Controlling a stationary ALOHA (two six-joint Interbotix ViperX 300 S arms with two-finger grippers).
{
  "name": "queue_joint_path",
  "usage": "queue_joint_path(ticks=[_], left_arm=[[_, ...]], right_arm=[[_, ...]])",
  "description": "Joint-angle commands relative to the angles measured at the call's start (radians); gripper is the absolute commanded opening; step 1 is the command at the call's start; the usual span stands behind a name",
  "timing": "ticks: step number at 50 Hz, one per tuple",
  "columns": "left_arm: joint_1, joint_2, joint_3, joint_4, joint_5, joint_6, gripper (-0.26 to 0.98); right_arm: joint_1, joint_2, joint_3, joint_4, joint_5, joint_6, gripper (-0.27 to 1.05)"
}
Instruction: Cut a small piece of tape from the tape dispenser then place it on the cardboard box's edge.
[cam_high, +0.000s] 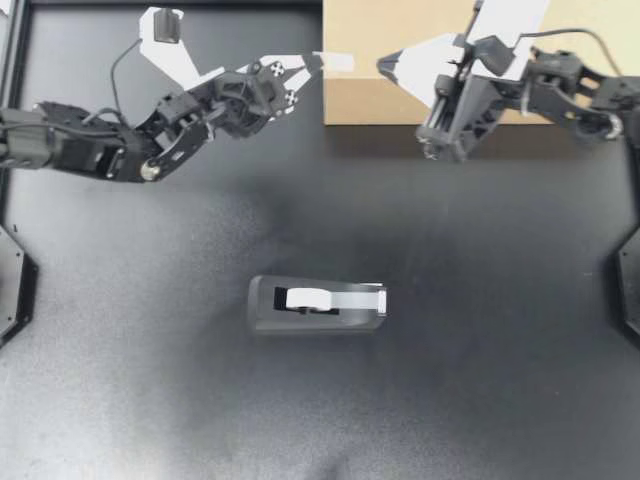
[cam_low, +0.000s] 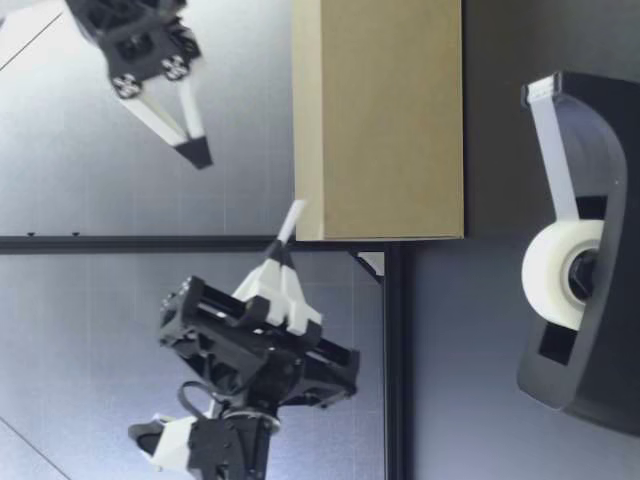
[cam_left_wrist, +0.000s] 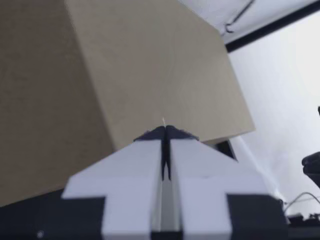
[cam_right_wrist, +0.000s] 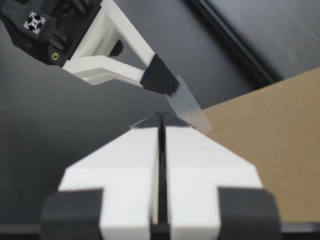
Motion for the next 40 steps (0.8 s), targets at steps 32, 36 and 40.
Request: queue_joint_path(ticks=[32, 36, 40], left_arm=[[0.018, 0.021, -0.012, -0.002, 0.003, -0.008, -0.14], [0.018, 0.023, -0.011, -0.003, 0.009, -0.008, -0.14], [0.018, 0.026, -0.012, -0.006, 0.018, -0.008, -0.14]], right_arm=[[-0.044, 0.235, -0.15, -0.038, -0.009, -0.005, -0.1], [-0.046, 0.25, -0.156, -0.038, -0.008, -0.006, -0.1], [-0.046, 0.264, -0.163, -0.041, -0.005, -0.006, -0.1]])
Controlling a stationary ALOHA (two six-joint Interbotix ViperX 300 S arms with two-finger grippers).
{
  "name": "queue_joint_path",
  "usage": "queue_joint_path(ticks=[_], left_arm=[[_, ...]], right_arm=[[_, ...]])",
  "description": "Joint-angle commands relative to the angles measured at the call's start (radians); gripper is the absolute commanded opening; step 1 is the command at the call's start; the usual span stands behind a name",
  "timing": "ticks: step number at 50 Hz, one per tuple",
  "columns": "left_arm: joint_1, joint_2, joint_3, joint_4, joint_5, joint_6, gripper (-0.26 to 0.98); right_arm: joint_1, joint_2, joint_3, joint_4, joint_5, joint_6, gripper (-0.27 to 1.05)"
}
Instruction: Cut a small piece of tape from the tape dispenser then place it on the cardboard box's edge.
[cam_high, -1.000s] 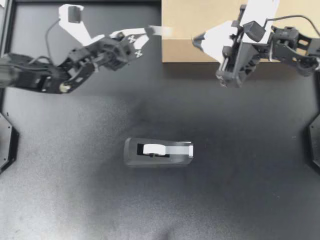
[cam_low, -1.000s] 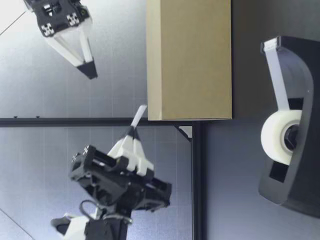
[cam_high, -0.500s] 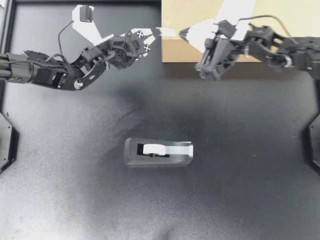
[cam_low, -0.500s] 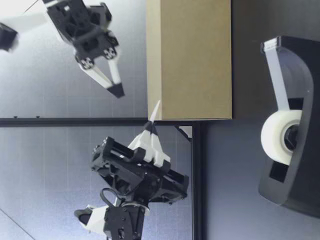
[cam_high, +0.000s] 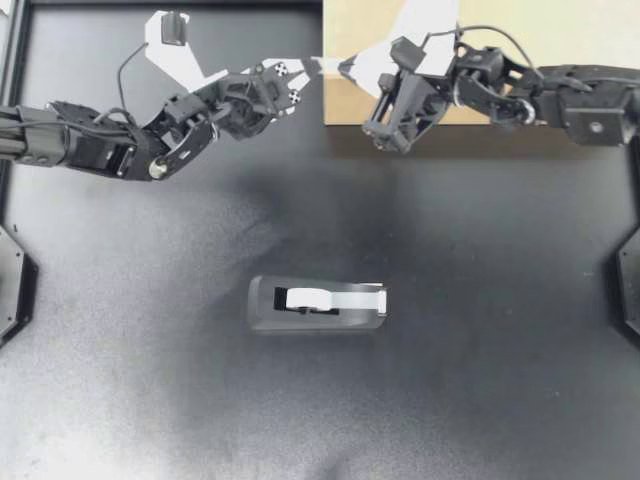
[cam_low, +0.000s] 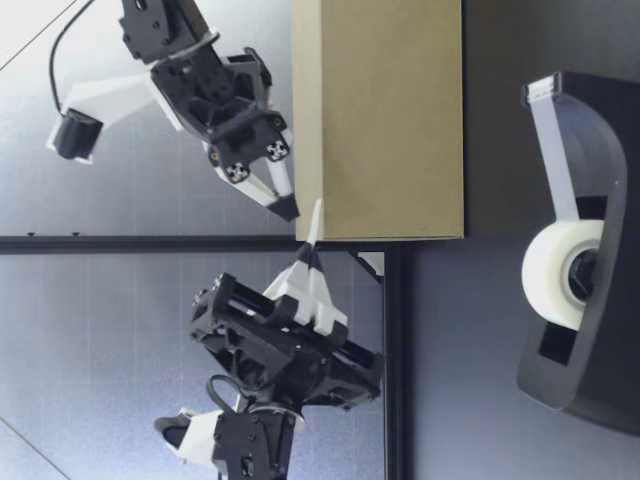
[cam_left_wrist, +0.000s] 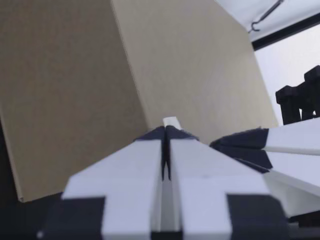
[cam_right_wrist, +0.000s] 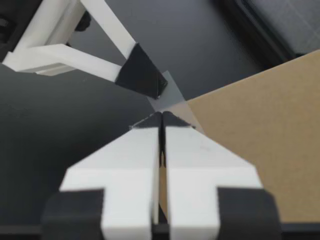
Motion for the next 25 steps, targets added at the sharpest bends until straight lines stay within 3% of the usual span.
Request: queue_joint_path(ticks=[1, 25], left_arm=[[0.005, -0.012, -0.006, -0.003, 0.0, 0.002, -0.14], [0.005, -0.003, 0.0, -0.012, 0.002, 0.002, -0.14]], right_arm=[[-0.009, -0.002, -0.028, -0.003, -0.002, 0.002, -0.1], [-0.046, 0.078, -0.092, -0.021, 0.043, 0.0, -0.1]])
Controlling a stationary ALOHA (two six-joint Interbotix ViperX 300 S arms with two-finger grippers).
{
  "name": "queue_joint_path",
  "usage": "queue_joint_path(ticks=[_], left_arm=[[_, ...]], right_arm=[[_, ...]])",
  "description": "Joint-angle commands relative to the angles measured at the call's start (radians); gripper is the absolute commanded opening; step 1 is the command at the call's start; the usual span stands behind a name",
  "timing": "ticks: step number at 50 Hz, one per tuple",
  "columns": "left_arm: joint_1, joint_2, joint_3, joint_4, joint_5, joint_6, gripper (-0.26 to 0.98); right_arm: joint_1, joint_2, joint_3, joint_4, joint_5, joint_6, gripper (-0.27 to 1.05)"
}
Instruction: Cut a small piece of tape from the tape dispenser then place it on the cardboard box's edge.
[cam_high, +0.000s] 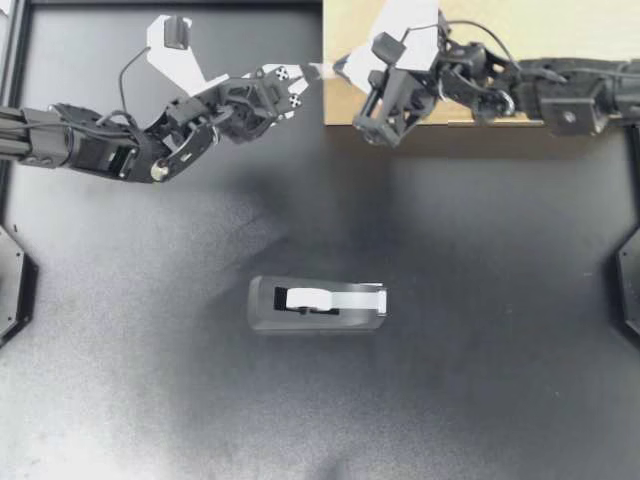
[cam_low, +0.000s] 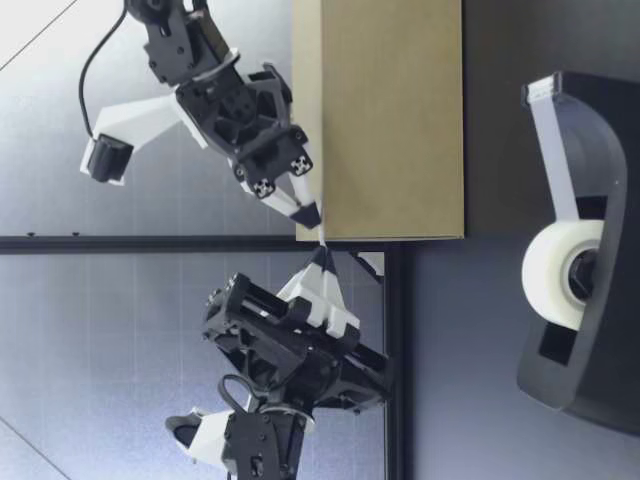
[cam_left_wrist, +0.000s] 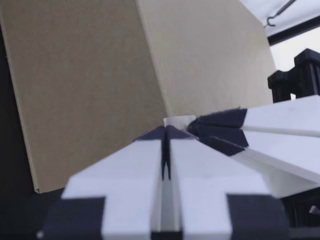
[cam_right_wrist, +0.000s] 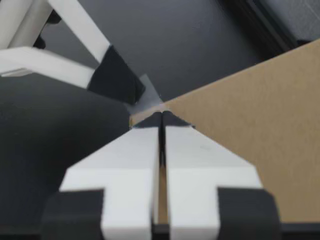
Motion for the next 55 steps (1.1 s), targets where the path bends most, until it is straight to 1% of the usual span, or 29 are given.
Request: queue_joint_path(ticks=[1, 13, 25, 30, 33, 42, 44, 49, 55], left_arm=[[0.005, -0.015, -0.005, 0.0, -0.003, 0.002, -0.14], [0.005, -0.02, -0.003, -0.008, -0.002, 0.003, -0.14], [0.005, -0.029, 0.005, -0.009, -0.002, 0.017, -0.1], [0.005, -0.034, 0.006, -0.008, 0.0, 0.02, -0.04], [0.005, -0.037, 0.009, -0.003, 0.0, 0.023, 0.02], [0.005, -0.052, 0.018, 0.0, 0.0, 0.028, 0.27], [0.005, -0.057, 0.021, 0.0, 0.0, 0.029, 0.3], [0.0, -0.072, 0.035, 0.008, -0.002, 0.041, 0.31], [-0.025, -0.115, 0.072, 0.02, 0.0, 0.103, 0.3]], right_arm=[[-0.015, 0.005, -0.041, -0.008, 0.012, 0.0, -0.1], [-0.02, 0.041, -0.104, -0.026, 0.051, 0.002, -0.1], [-0.018, 0.034, -0.104, -0.026, 0.055, 0.003, -0.1], [-0.02, 0.034, -0.106, -0.026, 0.055, 0.003, -0.1], [-0.018, 0.029, -0.107, -0.026, 0.054, 0.003, -0.1], [-0.018, 0.011, -0.109, -0.026, 0.049, 0.005, -0.1], [-0.018, 0.003, -0.107, -0.026, 0.049, 0.005, -0.1], [-0.018, -0.029, -0.106, -0.026, 0.051, 0.009, -0.1], [-0.002, -0.097, -0.092, -0.023, 0.055, 0.012, -0.1]])
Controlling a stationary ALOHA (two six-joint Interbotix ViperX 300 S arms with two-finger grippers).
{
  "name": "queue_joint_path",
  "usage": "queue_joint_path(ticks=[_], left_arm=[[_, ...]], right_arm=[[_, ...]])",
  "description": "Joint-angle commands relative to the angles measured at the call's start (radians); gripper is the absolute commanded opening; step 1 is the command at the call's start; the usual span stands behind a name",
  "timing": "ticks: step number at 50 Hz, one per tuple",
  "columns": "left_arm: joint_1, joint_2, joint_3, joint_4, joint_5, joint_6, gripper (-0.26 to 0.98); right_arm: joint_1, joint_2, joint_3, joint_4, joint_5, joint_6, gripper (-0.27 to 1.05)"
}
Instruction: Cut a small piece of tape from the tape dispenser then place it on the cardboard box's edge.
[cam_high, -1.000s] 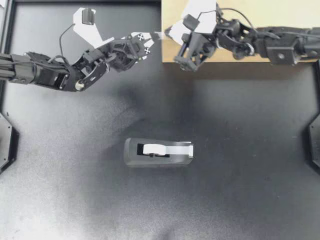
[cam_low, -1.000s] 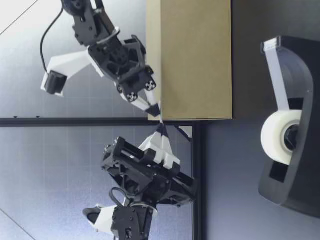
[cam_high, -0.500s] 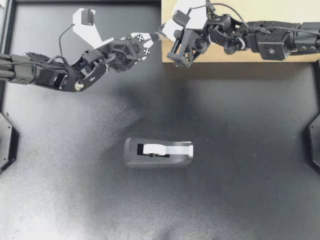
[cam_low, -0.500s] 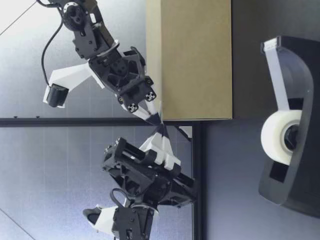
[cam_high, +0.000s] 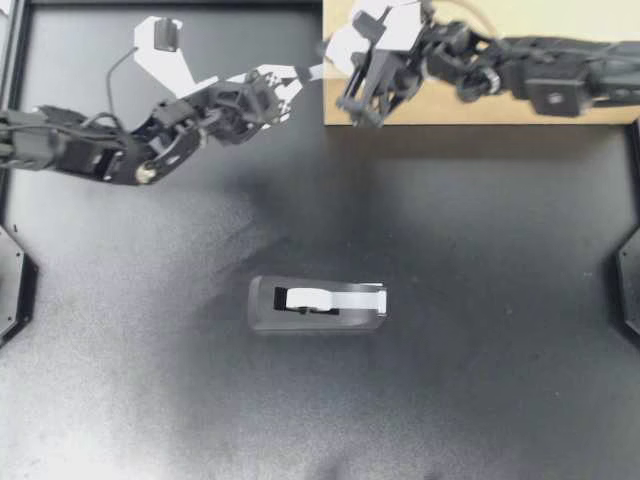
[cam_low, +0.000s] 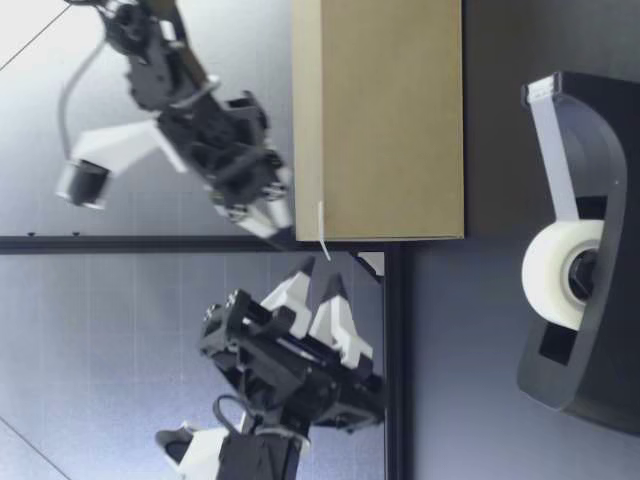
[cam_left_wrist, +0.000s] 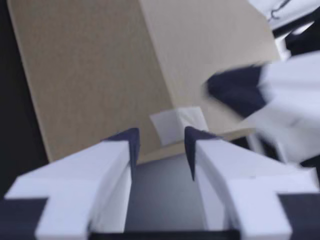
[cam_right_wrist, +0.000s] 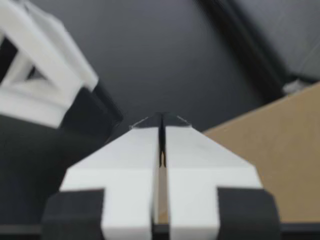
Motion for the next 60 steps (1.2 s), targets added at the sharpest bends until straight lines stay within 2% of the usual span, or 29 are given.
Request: queue_joint_path(ticks=[1, 9, 14, 21, 29, 38, 50, 60], left_arm=[[-0.02, -0.066, 0.011, 0.014, -0.005, 0.049, 0.3], [-0.075, -0.16, 0.061, 0.069, 0.018, 0.275, 0.3], [-0.127, -0.227, 0.092, 0.114, 0.061, 0.462, 0.3], [-0.196, -0.305, 0.114, 0.12, 0.126, 0.684, 0.3], [-0.272, -0.357, 0.115, 0.12, 0.166, 0.839, 0.3], [-0.325, -0.376, 0.106, 0.124, 0.167, 0.89, 0.3], [-0.364, -0.41, 0.107, 0.135, 0.155, 0.89, 0.3], [-0.371, -0.448, 0.123, 0.15, 0.124, 0.89, 0.3]], right_arm=[[0.014, -0.087, -0.003, 0.003, -0.002, 0.003, -0.1], [0.084, -0.204, 0.054, 0.017, 0.008, 0.008, -0.1], [0.158, -0.281, 0.107, 0.029, 0.009, 0.009, -0.1], [0.252, -0.368, 0.181, 0.054, -0.006, 0.029, -0.1], [0.356, -0.449, 0.278, 0.057, -0.054, 0.071, -0.1], [0.445, -0.492, 0.345, 0.057, -0.124, 0.117, -0.1], [0.485, -0.471, 0.354, 0.055, -0.144, 0.149, -0.1], [0.502, -0.436, 0.348, 0.055, -0.153, 0.15, -0.1]])
